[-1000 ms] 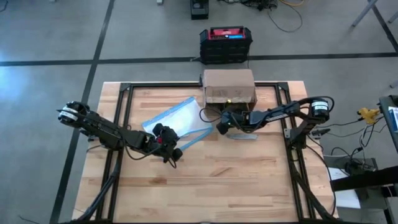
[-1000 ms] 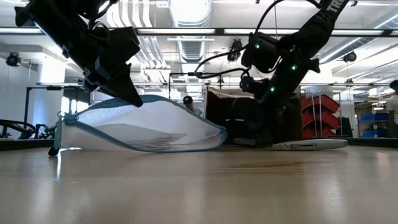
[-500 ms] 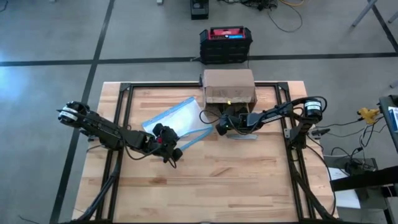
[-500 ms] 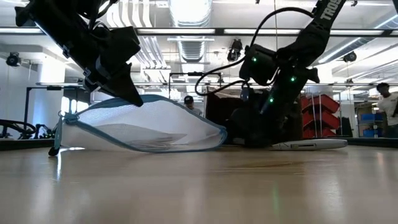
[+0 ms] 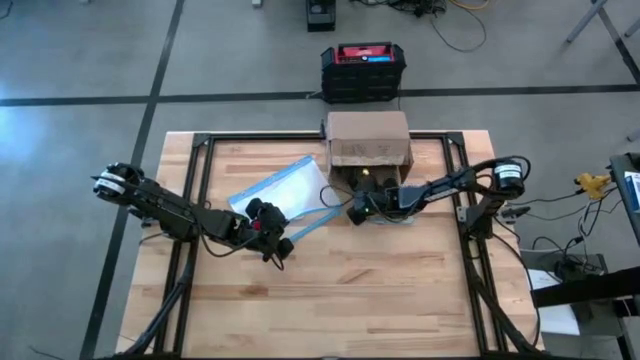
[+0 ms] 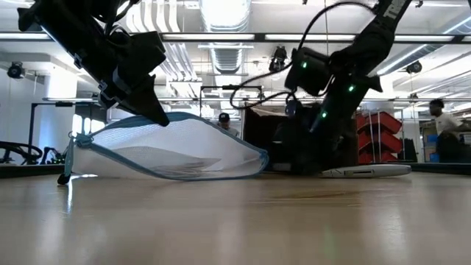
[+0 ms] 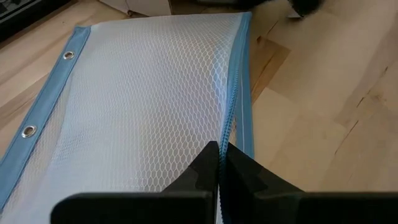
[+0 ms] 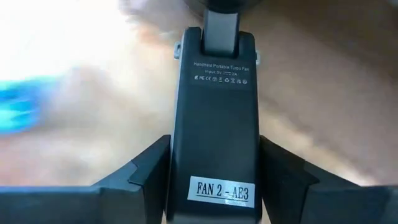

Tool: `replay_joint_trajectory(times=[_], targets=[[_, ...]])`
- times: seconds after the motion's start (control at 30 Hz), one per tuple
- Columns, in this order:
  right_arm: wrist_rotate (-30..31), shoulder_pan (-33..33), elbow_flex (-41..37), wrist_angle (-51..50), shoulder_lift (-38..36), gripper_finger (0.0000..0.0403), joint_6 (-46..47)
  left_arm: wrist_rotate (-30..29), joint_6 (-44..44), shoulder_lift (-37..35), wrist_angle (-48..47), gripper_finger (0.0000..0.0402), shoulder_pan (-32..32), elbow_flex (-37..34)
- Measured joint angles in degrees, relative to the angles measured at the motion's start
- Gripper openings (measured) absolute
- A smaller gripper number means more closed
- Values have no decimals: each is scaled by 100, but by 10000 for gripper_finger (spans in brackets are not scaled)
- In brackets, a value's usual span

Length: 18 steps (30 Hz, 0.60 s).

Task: Unpack boxes
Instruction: Put the black fan into the transparent zip bag

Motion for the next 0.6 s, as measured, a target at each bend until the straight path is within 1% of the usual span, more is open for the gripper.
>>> replay_joint_trajectory(times=[0.2,0.43,0.5,0.6], targets=[[39,665,2,-324,-247,177,482,-37,0,0,4,0,0,0],[173,1548,36,-1006,-525,177,1262,-38,-48,0,2,0,0,0],[274,1820,149,-1235,-661,177,1365,14,-57,0,6,0,0,0],[256,2201,440,-1802,-827,177,1416,91,-59,0,8,0,0,0]])
